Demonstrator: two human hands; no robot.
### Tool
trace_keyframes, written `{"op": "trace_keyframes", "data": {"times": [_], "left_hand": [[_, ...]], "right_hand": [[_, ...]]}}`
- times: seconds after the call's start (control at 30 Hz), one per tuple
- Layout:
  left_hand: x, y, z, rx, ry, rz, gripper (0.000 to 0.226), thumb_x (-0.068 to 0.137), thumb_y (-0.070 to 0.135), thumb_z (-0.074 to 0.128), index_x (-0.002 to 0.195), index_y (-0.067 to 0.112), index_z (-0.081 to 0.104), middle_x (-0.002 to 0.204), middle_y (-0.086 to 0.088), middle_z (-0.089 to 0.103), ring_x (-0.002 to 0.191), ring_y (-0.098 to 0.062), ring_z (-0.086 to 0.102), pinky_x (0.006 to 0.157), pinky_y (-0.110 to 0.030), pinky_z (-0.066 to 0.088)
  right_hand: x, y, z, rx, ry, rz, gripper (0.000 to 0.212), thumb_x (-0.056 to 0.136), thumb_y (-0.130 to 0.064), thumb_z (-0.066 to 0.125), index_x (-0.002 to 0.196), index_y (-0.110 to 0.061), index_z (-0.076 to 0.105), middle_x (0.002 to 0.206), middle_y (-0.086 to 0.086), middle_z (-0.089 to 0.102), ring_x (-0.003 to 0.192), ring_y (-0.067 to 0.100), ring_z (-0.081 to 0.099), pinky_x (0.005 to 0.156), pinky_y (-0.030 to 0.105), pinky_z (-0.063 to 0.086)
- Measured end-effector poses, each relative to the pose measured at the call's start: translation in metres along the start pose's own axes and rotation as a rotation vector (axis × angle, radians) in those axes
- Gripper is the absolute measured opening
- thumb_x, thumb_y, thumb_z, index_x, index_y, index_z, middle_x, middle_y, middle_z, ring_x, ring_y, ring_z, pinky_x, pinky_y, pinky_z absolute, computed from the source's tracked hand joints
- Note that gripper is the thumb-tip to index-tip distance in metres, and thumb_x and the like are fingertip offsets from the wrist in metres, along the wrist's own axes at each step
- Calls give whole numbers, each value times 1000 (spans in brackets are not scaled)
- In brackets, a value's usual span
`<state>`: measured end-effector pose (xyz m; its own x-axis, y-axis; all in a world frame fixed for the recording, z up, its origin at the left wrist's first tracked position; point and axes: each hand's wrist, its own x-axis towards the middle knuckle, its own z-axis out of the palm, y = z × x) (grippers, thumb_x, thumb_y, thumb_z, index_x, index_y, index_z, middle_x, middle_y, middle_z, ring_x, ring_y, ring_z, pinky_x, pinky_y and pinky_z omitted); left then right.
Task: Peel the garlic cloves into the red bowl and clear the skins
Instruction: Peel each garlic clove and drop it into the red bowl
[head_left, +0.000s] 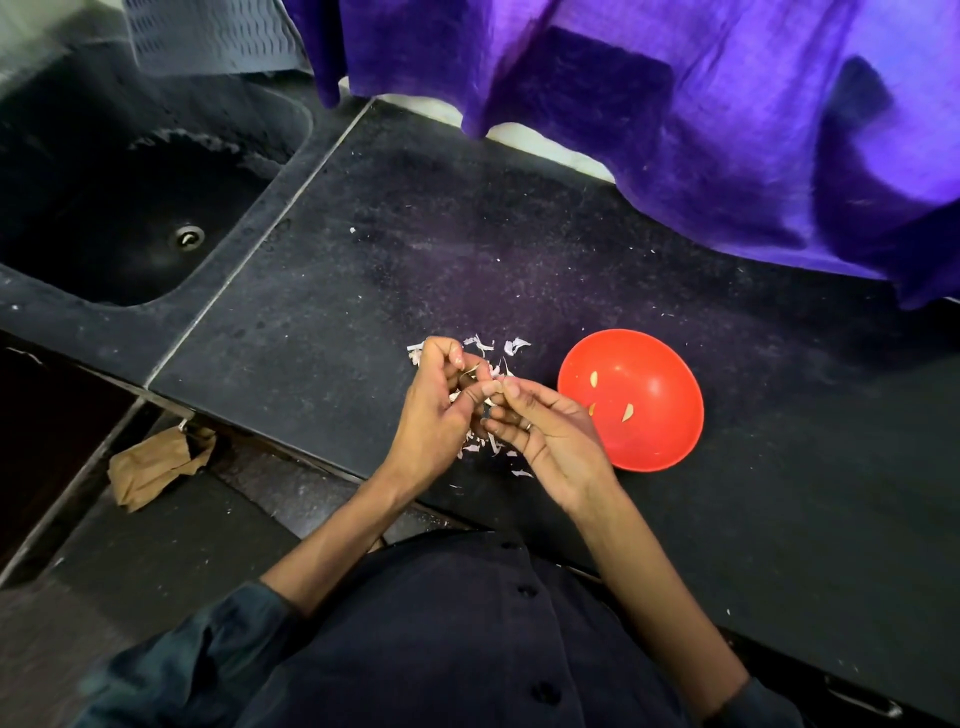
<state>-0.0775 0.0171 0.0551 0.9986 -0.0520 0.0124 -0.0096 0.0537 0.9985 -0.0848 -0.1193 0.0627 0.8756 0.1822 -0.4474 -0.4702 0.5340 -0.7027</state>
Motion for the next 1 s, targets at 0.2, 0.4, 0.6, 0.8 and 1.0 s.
{"op": "trace_keyframes", "data": {"times": [0.2, 0.4, 0.6, 0.8, 1.0], "left_hand": [[0, 2, -2, -48, -24, 2, 28, 87, 11, 60, 102, 21, 39, 92, 1, 55, 79, -17, 58, 50, -32, 52], [-1, 4, -6, -45, -53, 2, 33, 87, 7, 61, 107, 21, 38, 94, -4, 56, 74, -17, 59, 47, -32, 53], [0, 1, -6, 45, -43, 16, 43, 88, -7, 56, 95, 28, 32, 92, -1, 54, 70, -18, 57, 45, -33, 49], [-4, -1, -2, 271, 7, 105, 67, 86, -12, 50, 89, 52, 31, 90, 16, 53, 72, -8, 56, 55, -30, 48], [-10, -1, 1, 384, 132, 187, 61, 84, -16, 51, 91, 40, 28, 91, 13, 57, 78, -5, 61, 69, -21, 50]], "right_hand": [[-1, 0, -4, -213, 1, -124, 16, 87, -2, 60, 100, -3, 70, 85, 8, 71, 76, 16, 65, 68, 27, 58], [-3, -2, -7, -295, 7, -170, 13, 87, 3, 62, 97, 0, 69, 90, 12, 72, 73, 16, 67, 67, 27, 58], [-5, -2, -4, -315, 45, -200, 10, 84, 5, 64, 93, 4, 69, 86, 17, 72, 72, 22, 69, 65, 26, 57], [-7, 0, -2, -319, 78, -182, 11, 83, 1, 67, 93, 4, 70, 87, 17, 73, 71, 18, 67, 67, 27, 57], [-11, -1, 4, -141, 70, -56, 12, 75, -7, 70, 86, -2, 73, 88, 16, 74, 71, 16, 68, 68, 26, 57]]}}
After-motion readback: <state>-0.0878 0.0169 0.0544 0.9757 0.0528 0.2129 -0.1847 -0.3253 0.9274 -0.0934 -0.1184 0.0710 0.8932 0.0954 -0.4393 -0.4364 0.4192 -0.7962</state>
